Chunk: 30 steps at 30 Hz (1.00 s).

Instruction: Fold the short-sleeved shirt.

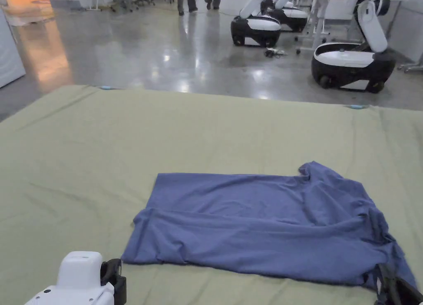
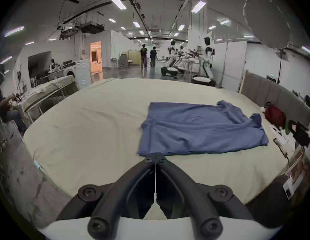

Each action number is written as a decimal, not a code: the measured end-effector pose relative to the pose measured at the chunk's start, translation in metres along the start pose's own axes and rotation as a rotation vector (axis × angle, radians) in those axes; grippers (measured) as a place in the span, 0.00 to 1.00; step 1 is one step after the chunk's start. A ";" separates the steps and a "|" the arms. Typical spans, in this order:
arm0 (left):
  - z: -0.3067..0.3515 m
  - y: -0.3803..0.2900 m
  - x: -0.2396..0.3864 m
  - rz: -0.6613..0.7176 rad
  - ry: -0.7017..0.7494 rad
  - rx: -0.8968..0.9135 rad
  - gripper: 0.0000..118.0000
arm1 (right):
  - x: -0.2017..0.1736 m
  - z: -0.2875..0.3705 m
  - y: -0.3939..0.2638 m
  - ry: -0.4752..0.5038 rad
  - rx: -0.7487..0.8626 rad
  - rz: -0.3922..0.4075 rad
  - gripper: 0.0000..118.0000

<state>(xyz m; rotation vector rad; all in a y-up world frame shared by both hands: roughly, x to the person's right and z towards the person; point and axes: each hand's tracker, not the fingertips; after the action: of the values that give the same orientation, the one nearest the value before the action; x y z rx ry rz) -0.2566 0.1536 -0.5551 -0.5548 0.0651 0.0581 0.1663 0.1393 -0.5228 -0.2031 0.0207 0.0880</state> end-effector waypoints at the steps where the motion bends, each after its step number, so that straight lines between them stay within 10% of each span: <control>1: -0.012 0.001 -0.003 0.013 0.014 -0.021 0.07 | 0.000 0.001 0.005 0.001 0.006 0.005 0.03; 5: -0.073 0.014 -0.016 0.004 0.002 -0.281 0.80 | 0.000 0.005 0.005 0.015 0.021 0.013 0.03; 11: -0.146 0.025 -0.024 0.014 0.052 -0.349 0.83 | 0.007 0.003 0.005 0.006 0.017 -0.031 0.03; 14: -0.173 0.025 -0.023 -0.002 0.059 -0.410 0.61 | 0.015 -0.001 0.007 0.001 0.001 -0.081 0.03; 18: -0.180 0.017 0.001 -0.187 0.109 -0.426 0.55 | 0.031 -0.006 0.009 -0.007 -0.030 -0.186 0.03; 21: -0.170 0.021 0.017 -0.250 0.072 -0.422 0.17 | 0.058 -0.017 0.013 -0.040 -0.110 -0.353 0.03; 24: -0.162 0.025 0.020 -0.285 0.077 -0.413 0.07 | 0.090 -0.045 0.014 -0.121 -0.273 -0.282 0.06; 26: -0.144 0.037 0.020 -0.219 0.036 -0.369 0.05 | 0.112 -0.070 0.007 -0.173 -0.348 -0.208 0.24; 28: -0.132 0.048 0.021 -0.186 0.012 -0.342 0.05 | 0.134 -0.106 -0.005 -0.171 -0.497 -0.197 0.76; 30: -0.125 0.059 0.023 -0.189 0.004 -0.328 0.05 | 0.148 -0.135 -0.019 -0.129 -0.565 -0.190 0.82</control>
<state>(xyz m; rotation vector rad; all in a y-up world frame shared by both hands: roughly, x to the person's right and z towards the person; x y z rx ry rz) -0.2441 0.1381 -0.6935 -0.8863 0.0068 -0.1186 0.3143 0.1058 -0.6558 -0.7615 -0.1542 -0.0857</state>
